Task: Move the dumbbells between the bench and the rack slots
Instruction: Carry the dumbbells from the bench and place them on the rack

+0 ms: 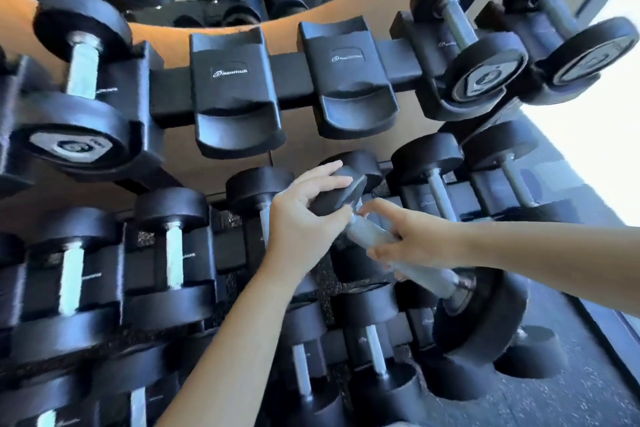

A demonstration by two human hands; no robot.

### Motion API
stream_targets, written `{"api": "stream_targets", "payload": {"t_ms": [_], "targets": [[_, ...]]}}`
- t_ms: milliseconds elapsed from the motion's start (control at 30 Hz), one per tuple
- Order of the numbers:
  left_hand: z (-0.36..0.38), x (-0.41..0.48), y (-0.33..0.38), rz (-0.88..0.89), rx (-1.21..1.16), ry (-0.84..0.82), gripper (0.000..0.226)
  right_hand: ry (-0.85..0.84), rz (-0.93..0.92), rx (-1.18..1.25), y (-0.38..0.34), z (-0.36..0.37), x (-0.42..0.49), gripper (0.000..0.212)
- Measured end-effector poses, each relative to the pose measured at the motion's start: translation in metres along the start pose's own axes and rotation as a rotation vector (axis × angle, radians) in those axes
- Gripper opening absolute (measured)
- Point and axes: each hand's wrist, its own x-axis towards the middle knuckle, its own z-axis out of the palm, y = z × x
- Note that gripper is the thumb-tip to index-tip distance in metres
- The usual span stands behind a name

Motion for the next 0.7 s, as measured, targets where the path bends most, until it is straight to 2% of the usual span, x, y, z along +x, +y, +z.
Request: {"api": "stream_targets", "payload": {"t_ms": [200, 267, 367, 433, 533, 633, 700], "targets": [[-0.016, 0.081, -0.008, 0.176, 0.105, -0.205, 0.027, 0.082, 0.009, 0.266, -0.025, -0.022, 0.028, 0.040], [-0.015, 0.100, -0.009, 0.235, 0.202, -0.175, 0.029, 0.115, -0.022, 0.331, -0.029, -0.033, 0.040, 0.038], [-0.010, 0.114, -0.010, 0.320, 0.328, -0.065, 0.046, 0.195, -0.078, 0.389, -0.029, -0.052, 0.056, 0.034], [-0.005, 0.116, -0.009, 0.358, 0.383, -0.025, 0.057, 0.262, -0.111, 0.328, -0.029, -0.068, 0.066, 0.036], [0.003, 0.121, -0.004, 0.378, 0.429, -0.043, 0.065, 0.323, -0.134, 0.259, -0.032, -0.093, 0.081, 0.037], [0.010, 0.124, 0.001, 0.320, 0.359, -0.148, 0.069, 0.400, -0.085, 0.195, -0.035, -0.119, 0.093, 0.041], [0.013, 0.124, 0.002, 0.256, 0.297, -0.203, 0.072, 0.411, -0.047, 0.281, -0.038, -0.131, 0.102, 0.039]]}}
